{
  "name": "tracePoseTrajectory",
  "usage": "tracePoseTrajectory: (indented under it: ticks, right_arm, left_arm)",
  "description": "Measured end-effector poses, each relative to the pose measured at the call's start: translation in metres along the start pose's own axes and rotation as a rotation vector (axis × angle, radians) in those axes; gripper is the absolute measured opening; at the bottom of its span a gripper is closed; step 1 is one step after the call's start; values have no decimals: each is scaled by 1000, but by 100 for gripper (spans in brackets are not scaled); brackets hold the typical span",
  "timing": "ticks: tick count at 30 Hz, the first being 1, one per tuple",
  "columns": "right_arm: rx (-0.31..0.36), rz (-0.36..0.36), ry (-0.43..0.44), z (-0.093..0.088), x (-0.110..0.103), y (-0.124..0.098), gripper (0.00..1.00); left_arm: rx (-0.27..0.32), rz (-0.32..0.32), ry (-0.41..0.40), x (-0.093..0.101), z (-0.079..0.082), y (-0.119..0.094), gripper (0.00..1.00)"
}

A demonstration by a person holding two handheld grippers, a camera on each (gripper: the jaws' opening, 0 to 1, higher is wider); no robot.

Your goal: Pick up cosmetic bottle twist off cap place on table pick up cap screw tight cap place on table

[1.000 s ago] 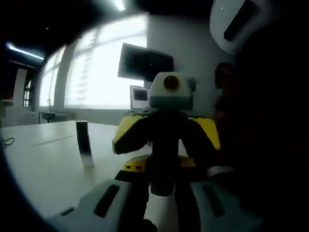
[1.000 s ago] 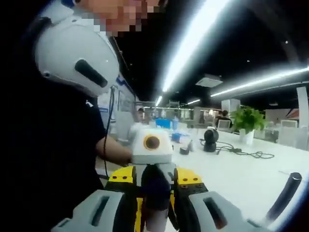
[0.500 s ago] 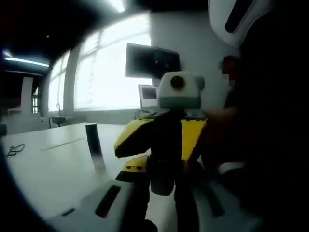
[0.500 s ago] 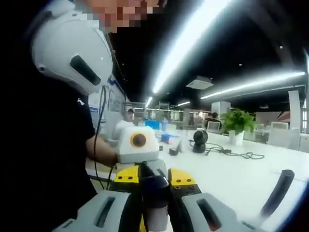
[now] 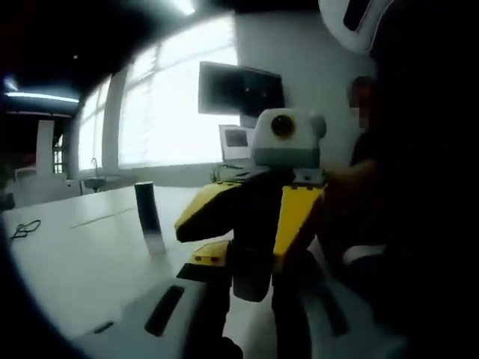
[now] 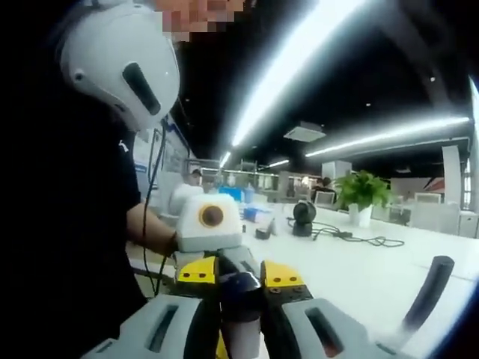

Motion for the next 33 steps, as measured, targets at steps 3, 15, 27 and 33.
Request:
tracePoseTrajectory:
  ticks: [3, 15, 27, 33]
  right_arm:
    - [2, -4, 13, 1, 3, 0, 13]
    - [28, -42, 42, -5, 9, 0, 13]
    - [57, -125, 61, -1, 21, 5, 13]
    - [51, -163, 112, -2, 31, 9, 13]
  left_arm:
    - [25, 13, -20, -2, 0, 0, 10]
    - [-6, 59, -34, -6, -10, -1, 12]
    - [-32, 167, -45, -18, -22, -10, 15]
    - [0, 230, -47, -21, -19, -18, 14]
Point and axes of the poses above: the point that each gripper's makers call its tool centre point, and the gripper's own axes: y roughly forward along the fingers, x roughly to its right, z roughly out of its top, the point moved 6 cm from there along -y, roughly backward along the fingers, and after that the axes turned 2 degrees about -z, right-handed, at the moved point
